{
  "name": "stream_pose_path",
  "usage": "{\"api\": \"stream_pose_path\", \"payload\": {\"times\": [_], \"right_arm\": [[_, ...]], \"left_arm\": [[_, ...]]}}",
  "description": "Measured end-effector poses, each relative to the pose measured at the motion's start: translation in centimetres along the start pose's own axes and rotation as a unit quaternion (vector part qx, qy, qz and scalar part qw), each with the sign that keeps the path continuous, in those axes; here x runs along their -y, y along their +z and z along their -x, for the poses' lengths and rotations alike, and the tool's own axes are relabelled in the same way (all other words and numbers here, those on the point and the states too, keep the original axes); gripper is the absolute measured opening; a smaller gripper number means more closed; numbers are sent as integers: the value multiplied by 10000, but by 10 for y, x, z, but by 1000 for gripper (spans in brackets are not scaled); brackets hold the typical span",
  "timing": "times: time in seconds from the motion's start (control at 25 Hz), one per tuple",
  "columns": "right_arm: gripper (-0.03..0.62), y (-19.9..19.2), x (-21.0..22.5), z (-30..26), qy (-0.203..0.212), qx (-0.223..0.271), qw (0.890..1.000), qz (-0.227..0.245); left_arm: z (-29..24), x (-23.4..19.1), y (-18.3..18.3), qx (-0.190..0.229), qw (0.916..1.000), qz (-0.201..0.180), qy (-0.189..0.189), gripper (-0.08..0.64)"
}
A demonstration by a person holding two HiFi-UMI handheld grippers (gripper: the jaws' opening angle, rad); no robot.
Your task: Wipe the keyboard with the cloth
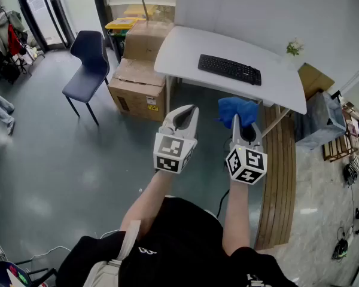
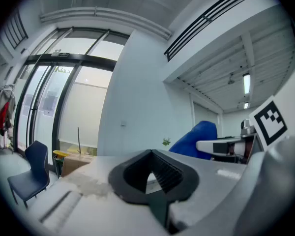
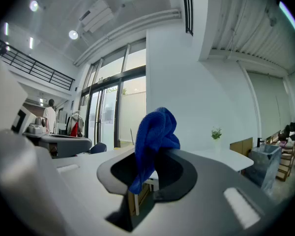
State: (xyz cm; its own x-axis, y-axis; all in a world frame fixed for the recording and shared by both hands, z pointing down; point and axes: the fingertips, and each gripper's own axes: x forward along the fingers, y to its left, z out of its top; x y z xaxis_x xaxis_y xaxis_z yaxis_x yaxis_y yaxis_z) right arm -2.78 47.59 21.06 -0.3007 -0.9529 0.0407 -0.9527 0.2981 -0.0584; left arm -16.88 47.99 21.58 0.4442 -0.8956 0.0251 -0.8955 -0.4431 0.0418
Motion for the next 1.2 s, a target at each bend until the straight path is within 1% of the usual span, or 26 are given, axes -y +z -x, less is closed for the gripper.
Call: {"api": "stream_pose_path", "payload": {"times": [0.16, 0.32, 0.44, 0.6, 0.8, 0.88, 1.0, 1.12, 1.2], "right_arm": [[73, 1, 0, -5, -16, 127, 9999, -105], [74, -11, 8, -14, -103, -19, 9999, -103], [74, -10, 21, -28, -169, -22, 9997, -145], [74, -20, 33, -66, -49, -42, 9997, -230], [74, -36, 42, -146, 286, -76, 9991, -304], [74, -35, 49, -180, 417, -17, 9988, -270], [74, -31, 79, -241, 479, 75, 9985, -246], [74, -31, 118, -308, 506, -164, 9981, -313], [74, -14, 147, -354, 588, -253, 9974, -338]], "left_arm": [[-8, -7, -6, 37, 9998, 177, -50, -3], [-21, -14, -22, -92, 9994, 317, -79, -3], [-36, -15, -23, -100, 9993, 330, -109, -3], [-65, -26, -36, -160, 9994, 306, -44, -3], [-125, -52, -50, -154, 9994, 298, 5, -3], [-155, -68, -54, -149, 9995, 255, 83, -3], [-217, -93, -54, -59, 9995, 234, 198, -3], [-291, -120, -54, -178, 9985, 401, 341, -3], [-343, -134, -43, -182, 9979, 445, 434, -3]]}}
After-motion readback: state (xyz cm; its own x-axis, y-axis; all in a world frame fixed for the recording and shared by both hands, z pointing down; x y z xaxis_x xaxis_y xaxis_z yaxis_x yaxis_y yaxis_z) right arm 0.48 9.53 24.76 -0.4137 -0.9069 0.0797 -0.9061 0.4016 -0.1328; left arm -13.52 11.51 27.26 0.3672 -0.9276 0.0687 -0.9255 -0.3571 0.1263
